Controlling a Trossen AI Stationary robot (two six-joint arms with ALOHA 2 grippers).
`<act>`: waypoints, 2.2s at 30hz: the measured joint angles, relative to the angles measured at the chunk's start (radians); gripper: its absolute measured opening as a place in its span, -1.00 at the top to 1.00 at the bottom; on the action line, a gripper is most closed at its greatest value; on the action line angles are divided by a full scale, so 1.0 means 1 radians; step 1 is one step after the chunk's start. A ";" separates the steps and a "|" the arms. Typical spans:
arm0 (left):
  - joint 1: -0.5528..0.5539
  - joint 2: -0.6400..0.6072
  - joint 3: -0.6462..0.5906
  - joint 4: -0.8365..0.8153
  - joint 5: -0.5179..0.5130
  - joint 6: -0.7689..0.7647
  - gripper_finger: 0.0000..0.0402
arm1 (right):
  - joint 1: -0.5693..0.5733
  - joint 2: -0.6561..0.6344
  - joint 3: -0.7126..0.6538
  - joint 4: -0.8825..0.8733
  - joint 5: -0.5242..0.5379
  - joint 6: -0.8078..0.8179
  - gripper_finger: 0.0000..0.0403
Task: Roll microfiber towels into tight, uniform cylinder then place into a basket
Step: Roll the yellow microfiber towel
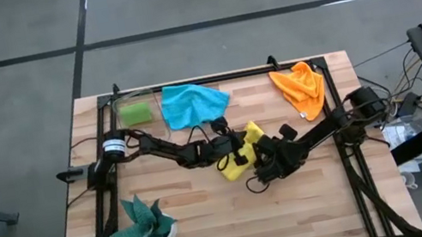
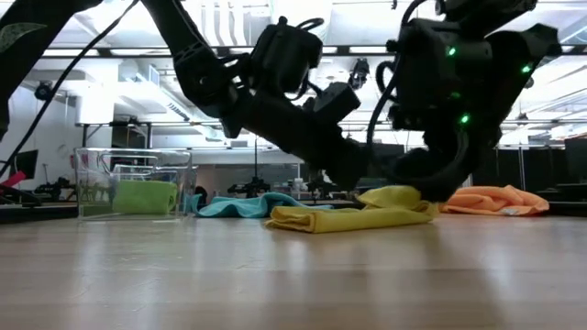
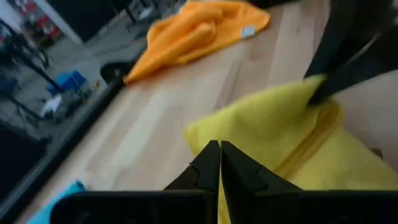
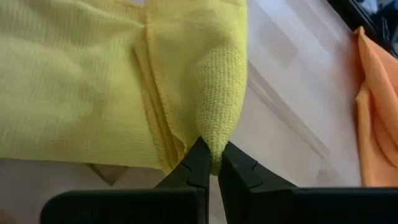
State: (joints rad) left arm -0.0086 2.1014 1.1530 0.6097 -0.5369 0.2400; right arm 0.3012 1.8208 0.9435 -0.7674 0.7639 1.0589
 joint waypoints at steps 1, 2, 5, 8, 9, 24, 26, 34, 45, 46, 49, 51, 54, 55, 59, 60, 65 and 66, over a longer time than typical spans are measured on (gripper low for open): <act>0.002 0.000 0.000 0.023 0.001 0.028 1.00 | 0.000 0.011 0.007 0.007 0.001 -0.013 0.94; 0.007 0.001 0.000 0.048 0.005 0.060 1.00 | 0.001 0.025 0.015 0.005 0.004 -0.027 0.94; 0.031 0.001 0.005 0.074 0.049 0.143 1.00 | 0.007 0.053 0.040 0.010 0.026 -0.073 0.94; 0.070 0.001 0.006 0.061 0.106 0.189 1.00 | 0.018 0.067 0.063 0.013 0.053 -0.123 0.94; 0.086 0.001 0.005 0.061 0.114 0.189 1.00 | 0.024 0.067 0.068 0.014 0.068 -0.139 0.94; 0.160 -0.031 -0.002 0.081 0.227 0.321 1.00 | 0.072 0.132 0.103 0.020 0.130 -0.325 0.94; 0.160 -0.082 -0.011 0.078 0.234 0.323 1.00 | 0.072 0.153 0.113 0.018 0.132 -0.335 0.94; 0.165 -0.490 -0.185 0.036 0.241 0.308 1.00 | 0.072 0.188 0.163 0.002 0.138 -0.429 0.94; 0.166 -0.959 -0.403 -0.106 0.245 0.060 1.00 | 0.073 0.194 0.215 0.093 0.140 -0.744 0.94; 0.166 -0.975 -0.421 -0.107 0.245 0.040 1.00 | 0.073 0.194 0.215 0.108 0.140 -0.771 0.94; 0.166 -0.989 -0.457 -0.113 0.245 -0.004 1.00 | 0.073 0.194 0.216 0.154 0.142 -0.875 0.94; 0.168 -0.989 -0.473 -0.110 0.242 -0.024 1.00 | 0.074 0.194 0.216 0.181 0.142 -0.951 0.94; 0.172 -0.972 -0.487 -0.067 0.225 -0.026 1.00 | 0.074 0.194 0.216 0.202 0.143 -1.041 0.94; 0.174 -0.965 -0.493 -0.061 0.208 -0.026 1.00 | 0.074 0.194 0.216 0.203 0.143 -1.066 0.94; 0.195 -0.947 -0.493 -0.053 0.188 -0.035 1.00 | 0.074 0.194 0.215 0.203 0.097 -1.198 0.94; 0.202 -0.946 -0.492 -0.056 0.197 -0.048 1.00 | 0.073 0.194 0.215 0.205 0.076 -1.229 0.94; 0.251 -0.944 -0.477 -0.202 0.442 -0.137 1.00 | 0.072 0.194 0.213 0.234 -0.004 -1.339 0.94; 0.263 -0.944 -0.476 -0.229 0.493 -0.160 1.00 | 0.072 0.194 0.213 0.238 -0.006 -1.361 0.94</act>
State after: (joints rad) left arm 0.2548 1.1572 0.6765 0.3806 -0.0436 0.0795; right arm 0.3729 2.0144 1.1564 -0.5296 0.7583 -0.3024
